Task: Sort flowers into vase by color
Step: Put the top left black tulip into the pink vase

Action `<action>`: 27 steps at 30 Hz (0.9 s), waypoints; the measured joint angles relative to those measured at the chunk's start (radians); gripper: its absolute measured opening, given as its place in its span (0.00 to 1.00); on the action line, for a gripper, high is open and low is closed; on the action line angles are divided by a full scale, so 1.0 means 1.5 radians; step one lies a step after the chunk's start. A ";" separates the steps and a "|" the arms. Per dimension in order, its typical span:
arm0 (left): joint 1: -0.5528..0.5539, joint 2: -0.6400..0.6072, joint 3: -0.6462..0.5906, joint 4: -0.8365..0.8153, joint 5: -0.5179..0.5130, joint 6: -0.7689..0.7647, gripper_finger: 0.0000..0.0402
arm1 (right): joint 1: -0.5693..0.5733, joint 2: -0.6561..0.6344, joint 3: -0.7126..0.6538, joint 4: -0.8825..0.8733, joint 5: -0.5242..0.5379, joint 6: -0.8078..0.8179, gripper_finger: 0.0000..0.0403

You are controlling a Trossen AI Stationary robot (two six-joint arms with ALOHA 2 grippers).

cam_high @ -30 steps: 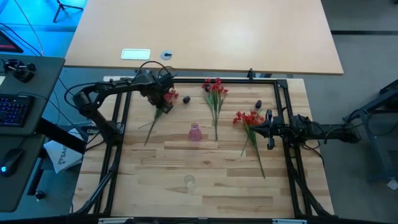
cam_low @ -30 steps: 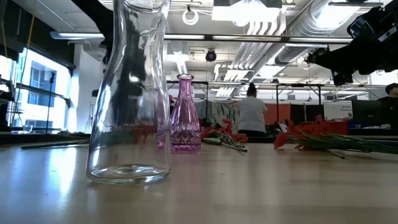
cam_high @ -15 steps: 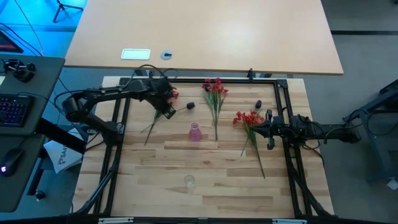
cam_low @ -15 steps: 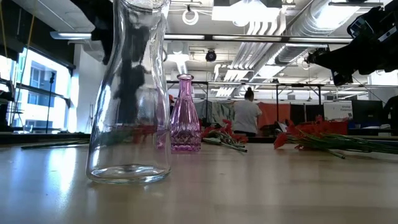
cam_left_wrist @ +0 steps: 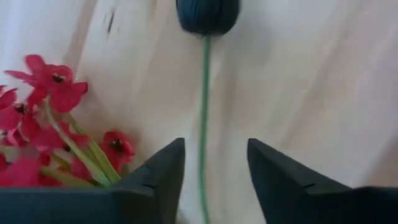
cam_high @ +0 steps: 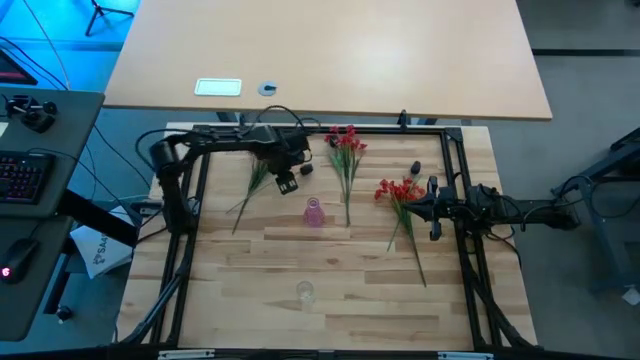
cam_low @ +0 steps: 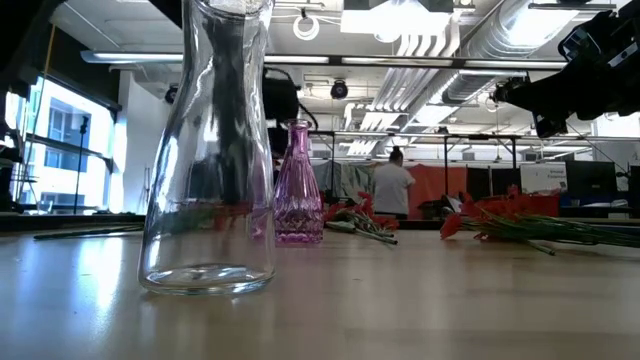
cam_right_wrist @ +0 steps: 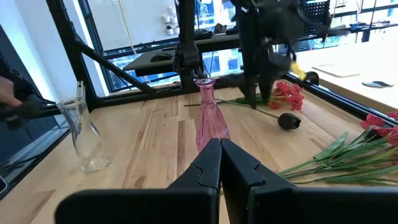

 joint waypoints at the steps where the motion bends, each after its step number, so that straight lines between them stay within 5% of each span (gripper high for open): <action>1: 0.000 0.014 0.000 -0.001 -0.016 0.008 0.46 | 0.000 0.000 0.000 0.000 0.000 0.000 0.00; 4: 0.000 0.049 0.000 0.000 -0.060 0.019 0.53 | 0.000 0.000 0.000 0.000 0.000 0.000 0.00; 12: 0.006 0.076 0.002 0.012 -0.048 0.016 0.59 | 0.000 0.000 0.000 0.000 0.000 0.000 0.00; 15: 0.014 0.093 0.005 -0.006 -0.016 0.009 0.49 | 0.000 0.000 0.000 0.000 0.000 0.000 0.00; 21: 0.005 0.114 0.008 -0.022 -0.002 0.028 0.05 | 0.000 0.000 0.000 0.000 0.000 0.000 0.00; 27: 0.007 0.044 -0.006 -0.009 -0.001 0.006 0.01 | 0.000 0.000 0.000 0.000 0.000 0.000 0.00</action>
